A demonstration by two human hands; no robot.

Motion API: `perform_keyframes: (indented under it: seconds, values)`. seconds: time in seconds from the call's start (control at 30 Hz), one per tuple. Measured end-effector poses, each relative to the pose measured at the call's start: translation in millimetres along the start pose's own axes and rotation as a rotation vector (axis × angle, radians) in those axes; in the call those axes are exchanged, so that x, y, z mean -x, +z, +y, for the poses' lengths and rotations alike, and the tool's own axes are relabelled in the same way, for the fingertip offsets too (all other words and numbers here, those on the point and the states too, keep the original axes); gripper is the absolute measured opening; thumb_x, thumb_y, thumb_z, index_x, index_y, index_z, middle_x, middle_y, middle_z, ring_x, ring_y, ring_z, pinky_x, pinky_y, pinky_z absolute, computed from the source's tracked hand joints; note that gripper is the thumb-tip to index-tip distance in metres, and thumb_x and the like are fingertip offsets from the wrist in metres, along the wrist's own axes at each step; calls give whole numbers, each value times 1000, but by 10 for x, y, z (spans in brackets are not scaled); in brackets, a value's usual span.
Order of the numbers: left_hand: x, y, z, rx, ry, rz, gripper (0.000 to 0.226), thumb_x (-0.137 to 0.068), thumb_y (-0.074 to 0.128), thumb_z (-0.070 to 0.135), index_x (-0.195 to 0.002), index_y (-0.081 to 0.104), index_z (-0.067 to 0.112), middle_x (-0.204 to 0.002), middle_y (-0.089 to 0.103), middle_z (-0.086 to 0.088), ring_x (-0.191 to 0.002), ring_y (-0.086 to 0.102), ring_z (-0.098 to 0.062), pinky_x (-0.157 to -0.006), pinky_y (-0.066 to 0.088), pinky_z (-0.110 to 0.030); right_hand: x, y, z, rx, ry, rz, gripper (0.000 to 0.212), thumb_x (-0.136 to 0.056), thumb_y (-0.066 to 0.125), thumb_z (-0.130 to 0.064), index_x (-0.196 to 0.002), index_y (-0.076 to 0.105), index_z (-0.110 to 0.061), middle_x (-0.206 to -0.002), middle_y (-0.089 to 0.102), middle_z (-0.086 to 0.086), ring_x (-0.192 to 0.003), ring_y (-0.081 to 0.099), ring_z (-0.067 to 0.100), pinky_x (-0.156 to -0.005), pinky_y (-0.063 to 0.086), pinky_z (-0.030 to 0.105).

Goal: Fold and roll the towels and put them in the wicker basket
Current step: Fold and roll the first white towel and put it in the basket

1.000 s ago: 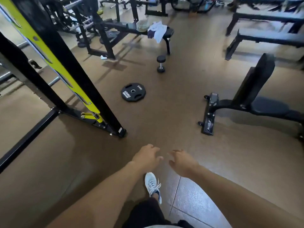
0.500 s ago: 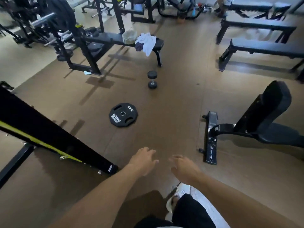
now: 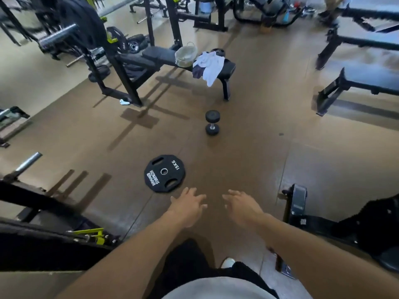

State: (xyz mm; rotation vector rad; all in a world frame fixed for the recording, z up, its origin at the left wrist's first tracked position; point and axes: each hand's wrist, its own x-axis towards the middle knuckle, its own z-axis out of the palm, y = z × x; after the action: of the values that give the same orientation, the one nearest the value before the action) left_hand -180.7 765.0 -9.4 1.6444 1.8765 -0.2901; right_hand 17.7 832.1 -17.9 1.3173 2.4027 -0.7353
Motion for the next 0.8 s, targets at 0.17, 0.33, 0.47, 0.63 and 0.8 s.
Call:
perform_keyframes:
  seconds: [0.17,0.33,0.47,0.63,0.8]
  values:
    - [-915,-477,-183,-11,-29,-36,54,-105,39,48,-156,30,34,-166,15,-7,-155,5,-30,-115,22,-70,-902,-496,156,12,7,-55,52,-103,43,-36,-154,39,-30,-166,28,0,-151,27,28,-121,26,52]
    - [-1942,-1164,-491,21,-17,-35,56,-104,41,49,-156,28,35,-168,12,-5,-155,3,-29,-116,19,-70,-2020,-1026,340,31,49,-92,53,-104,43,-38,-155,35,-29,-166,25,3,-152,22,30,-120,27,56]
    - [-2684,-1801,-712,-16,-6,-50,58,-104,41,51,-157,26,34,-168,11,-6,-155,4,-31,-115,22,-69,-2756,-1533,349,20,75,-85,54,-103,44,-38,-155,36,-28,-166,26,3,-152,24,30,-120,27,55]
    - [-3572,-2503,-878,-53,-6,-84,59,-103,39,55,-157,24,37,-169,8,-3,-156,3,-31,-117,22,-68,-3635,-2094,402,-13,92,-72,53,-104,45,-37,-155,37,-29,-166,27,0,-151,25,27,-122,26,52]
    - [-4561,-3085,-938,-45,-10,-79,59,-103,39,55,-157,25,37,-169,9,-3,-156,2,-30,-117,26,-64,-4686,-2669,663,10,47,-78,51,-104,45,-36,-154,39,-28,-166,26,0,-152,23,26,-122,24,54]
